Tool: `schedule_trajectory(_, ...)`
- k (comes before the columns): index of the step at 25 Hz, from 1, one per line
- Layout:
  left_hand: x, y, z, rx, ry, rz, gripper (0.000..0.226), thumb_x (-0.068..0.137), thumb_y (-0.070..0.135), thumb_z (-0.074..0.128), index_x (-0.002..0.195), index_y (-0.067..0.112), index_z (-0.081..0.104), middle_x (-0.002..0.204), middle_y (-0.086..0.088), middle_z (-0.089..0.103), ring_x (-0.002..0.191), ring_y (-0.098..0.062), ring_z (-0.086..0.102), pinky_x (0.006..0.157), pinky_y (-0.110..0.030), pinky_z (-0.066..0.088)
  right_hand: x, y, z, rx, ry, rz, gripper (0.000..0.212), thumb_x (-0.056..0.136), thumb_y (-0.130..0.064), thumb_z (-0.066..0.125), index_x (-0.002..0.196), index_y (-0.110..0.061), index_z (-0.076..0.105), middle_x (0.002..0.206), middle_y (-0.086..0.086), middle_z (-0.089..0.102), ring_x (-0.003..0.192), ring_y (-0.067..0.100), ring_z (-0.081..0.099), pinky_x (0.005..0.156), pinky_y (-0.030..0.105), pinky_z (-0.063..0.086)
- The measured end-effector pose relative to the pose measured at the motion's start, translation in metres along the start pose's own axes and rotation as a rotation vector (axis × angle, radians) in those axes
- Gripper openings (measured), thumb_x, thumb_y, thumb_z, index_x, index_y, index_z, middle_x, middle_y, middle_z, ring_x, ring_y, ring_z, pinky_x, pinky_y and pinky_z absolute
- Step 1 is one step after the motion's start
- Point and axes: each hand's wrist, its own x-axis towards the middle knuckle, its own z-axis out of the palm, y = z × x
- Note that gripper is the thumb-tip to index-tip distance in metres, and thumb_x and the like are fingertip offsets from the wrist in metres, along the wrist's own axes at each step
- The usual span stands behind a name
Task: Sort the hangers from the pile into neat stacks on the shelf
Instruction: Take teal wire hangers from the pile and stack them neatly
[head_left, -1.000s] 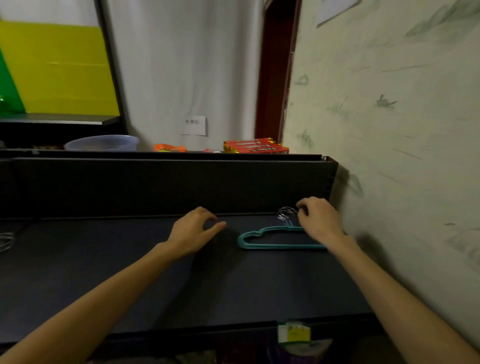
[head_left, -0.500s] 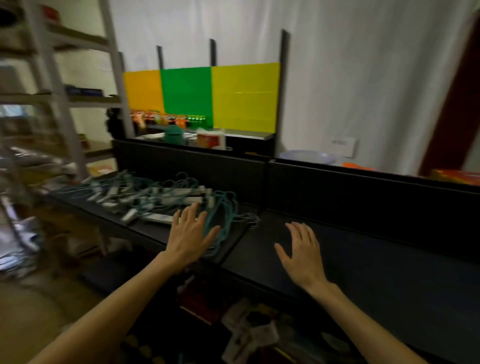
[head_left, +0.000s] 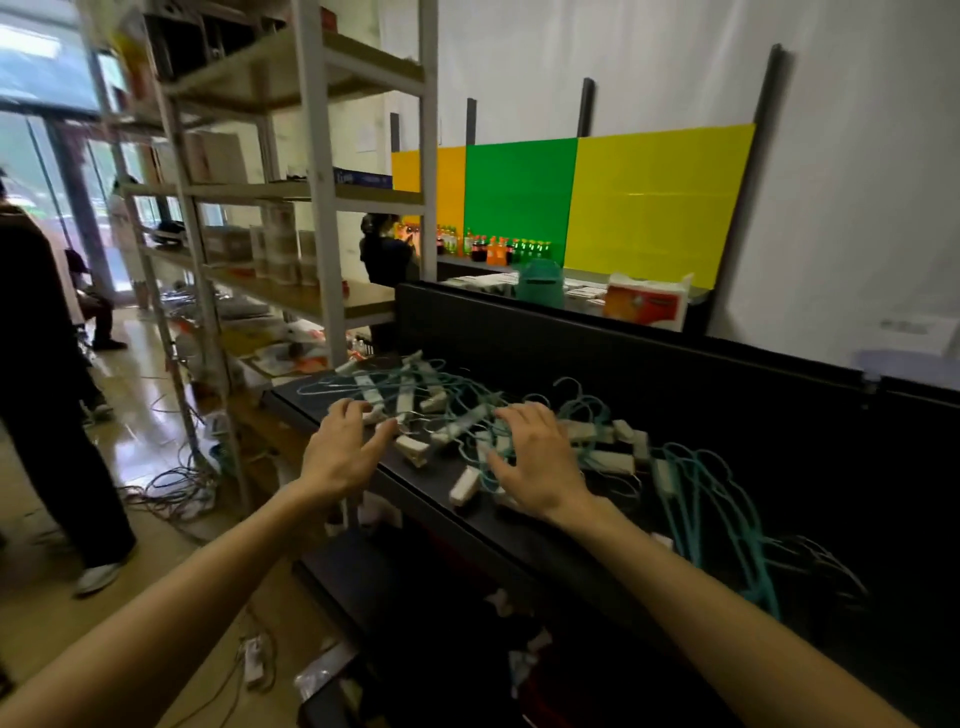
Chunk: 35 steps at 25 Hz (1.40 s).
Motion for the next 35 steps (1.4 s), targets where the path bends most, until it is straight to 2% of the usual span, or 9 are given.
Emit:
schedule_trajectory(5, 0.119, -0.062, -0.015, 0.289, -0.099, 0.185, 0.053, 0.099, 0.05, 0.054, 0.141, 0.019, 0.05, 0.144, -0.005, 0.05, 0.128, -0.028, 0.052, 0.1, -0.043, 0.047, 0.143, -0.024, 0.06, 0.097, -0.138, 0.119, 0.057, 0.094, -0.043, 0.061, 0.144, -0.019, 0.046, 0.143, 0.003, 0.051, 0.135, 0.024, 0.042, 0.11, 0.042, 0.04)
schedule_trajectory(8, 0.182, -0.096, -0.021, 0.259, -0.169, 0.192, 0.055, 0.095, 0.05, 0.06, 0.14, 0.021, 0.049, 0.139, -0.002, 0.052, 0.127, -0.025, 0.052, 0.101, -0.043, 0.048, 0.207, -0.041, 0.102, 0.137, -0.235, 0.286, 0.059, 0.091, -0.048, 0.062, 0.141, -0.018, 0.049, 0.133, 0.005, 0.059, 0.124, 0.028, 0.054, 0.1, 0.046, 0.05)
schedule_trajectory(12, 0.246, -0.13, -0.005, 0.199, -0.26, 0.228, 0.055, 0.094, 0.049, 0.062, 0.139, 0.021, 0.049, 0.138, -0.003, 0.051, 0.123, -0.023, 0.055, 0.099, -0.041, 0.05, 0.248, -0.059, 0.155, -0.016, -0.315, 0.401, 0.053, 0.088, -0.067, 0.05, 0.104, -0.017, 0.059, 0.097, 0.003, 0.064, 0.102, 0.029, 0.06, 0.089, 0.047, 0.051)
schedule_trajectory(18, 0.305, -0.17, 0.032, 0.263, -0.427, 0.484, 0.064, 0.083, 0.073, 0.052, 0.129, 0.028, 0.057, 0.127, 0.004, 0.054, 0.111, -0.014, 0.056, 0.083, -0.032, 0.053, 0.275, -0.079, 0.183, -0.198, -0.318, 0.559, 0.055, 0.089, -0.061, 0.052, 0.118, -0.015, 0.06, 0.126, 0.009, 0.055, 0.121, 0.032, 0.049, 0.103, 0.052, 0.038)
schedule_trajectory(22, 0.331, -0.183, 0.04, 0.16, -0.46, 0.581, 0.073, 0.081, 0.073, 0.059, 0.139, 0.028, 0.051, 0.124, 0.004, 0.056, 0.107, -0.013, 0.057, 0.082, -0.028, 0.05, 0.27, -0.094, 0.2, -0.295, -0.213, 0.641, 0.059, 0.091, -0.061, 0.048, 0.129, -0.017, 0.054, 0.135, 0.009, 0.051, 0.128, 0.032, 0.046, 0.106, 0.051, 0.035)
schedule_trajectory(26, 0.341, -0.191, 0.045, 0.069, -0.416, 0.648, 0.076, 0.078, 0.073, 0.065, 0.136, 0.024, 0.053, 0.123, 0.001, 0.058, 0.106, -0.016, 0.059, 0.085, -0.033, 0.053, 0.261, -0.129, 0.212, -0.28, -0.227, 0.861, 0.114, 0.072, -0.092, 0.039, 0.153, -0.014, 0.028, 0.158, 0.017, 0.029, 0.148, 0.037, 0.021, 0.118, 0.059, 0.013)
schedule_trajectory(29, 0.344, -0.19, 0.05, 0.033, -0.388, 0.656, 0.079, 0.077, 0.067, 0.069, 0.138, 0.021, 0.049, 0.126, -0.003, 0.058, 0.112, -0.02, 0.058, 0.092, -0.038, 0.053, 0.264, -0.158, 0.223, -0.231, -0.305, 0.926, 0.139, 0.058, -0.098, 0.047, 0.158, -0.011, 0.004, 0.164, 0.021, 0.009, 0.152, 0.039, 0.003, 0.119, 0.061, 0.003)
schedule_trajectory(32, 0.348, -0.189, 0.055, 0.044, -0.427, 0.649, 0.077, 0.078, 0.066, 0.068, 0.137, 0.02, 0.05, 0.126, -0.004, 0.054, 0.111, -0.022, 0.055, 0.091, -0.036, 0.05, 0.269, -0.167, 0.23, -0.274, -0.297, 0.927, 0.13, 0.065, -0.083, 0.063, 0.157, -0.01, 0.007, 0.162, 0.025, 0.012, 0.151, 0.041, 0.007, 0.12, 0.061, 0.008)
schedule_trajectory(35, 0.357, -0.194, 0.053, 0.047, -0.478, 0.693, 0.075, 0.077, 0.067, 0.069, 0.135, 0.021, 0.054, 0.121, -0.002, 0.057, 0.105, -0.019, 0.057, 0.088, -0.034, 0.051, 0.273, -0.164, 0.225, -0.21, -0.194, 0.969, 0.113, 0.071, -0.076, 0.061, 0.153, -0.01, 0.021, 0.156, 0.021, 0.028, 0.144, 0.039, 0.025, 0.118, 0.052, 0.023)
